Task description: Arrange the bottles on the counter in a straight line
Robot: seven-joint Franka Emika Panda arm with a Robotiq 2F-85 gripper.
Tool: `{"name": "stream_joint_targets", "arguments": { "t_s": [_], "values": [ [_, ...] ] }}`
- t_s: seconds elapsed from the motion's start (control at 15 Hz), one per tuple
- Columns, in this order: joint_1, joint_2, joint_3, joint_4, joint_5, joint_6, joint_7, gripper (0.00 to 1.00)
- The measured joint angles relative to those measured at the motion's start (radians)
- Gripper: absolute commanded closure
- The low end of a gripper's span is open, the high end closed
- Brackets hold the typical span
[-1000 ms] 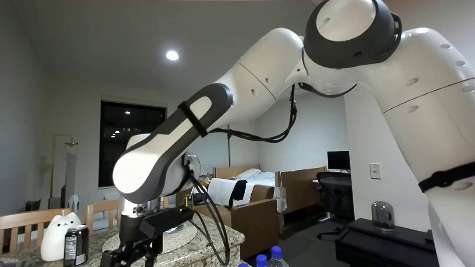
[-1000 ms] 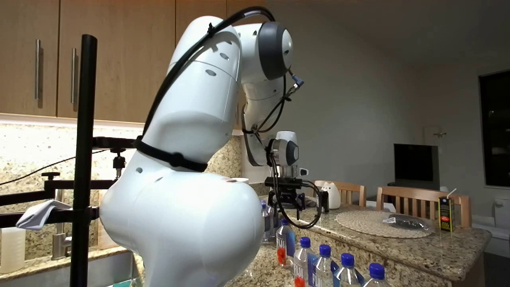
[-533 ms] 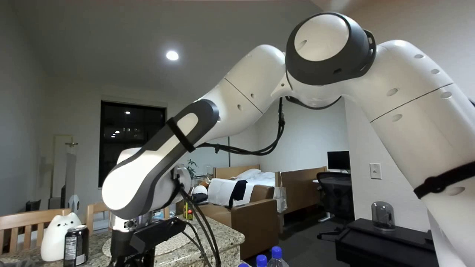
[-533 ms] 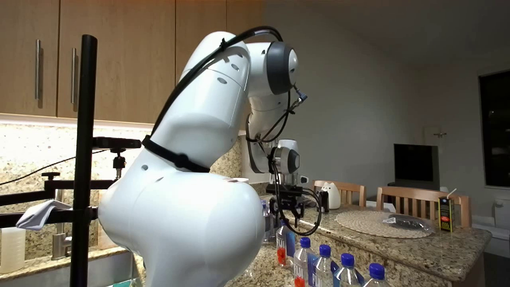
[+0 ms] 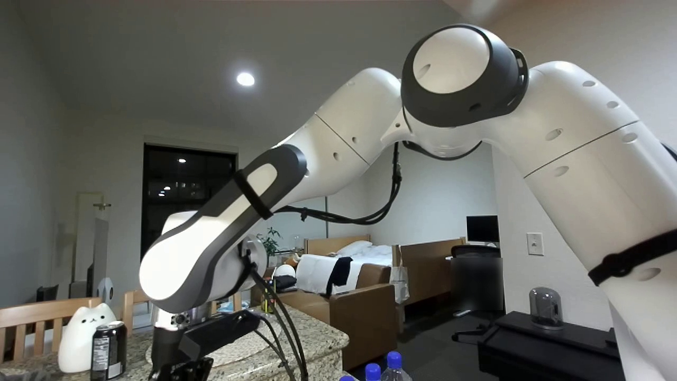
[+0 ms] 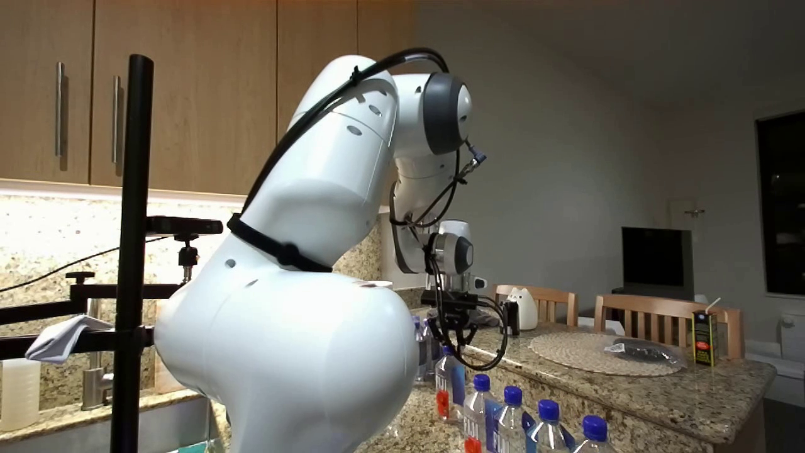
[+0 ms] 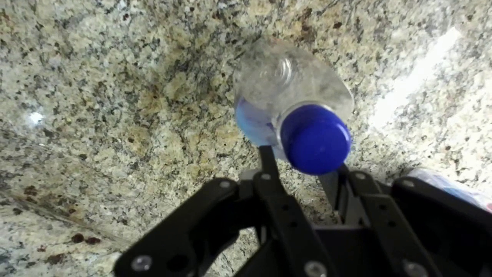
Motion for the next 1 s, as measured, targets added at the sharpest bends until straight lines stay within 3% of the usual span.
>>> {"name": "stream_joint_targets", "arguments": {
  "t_s": [0.2,0.27,0.4,1.0],
  "values": [
    [0.008,-0.002,-0.005,0.002,-0.020,0.000,0.000,0.96],
    [0.009,-0.003,-0.007,0.002,-0.028,0.000,0.000,0.70],
    [0.009,-0.005,-0.011,0.002,-0.037,-0.001,0.000,0.70],
    [0.010,-0.022,-0.015,0.000,-0.042,-0.031,0.000,0.13]
  ]
}}
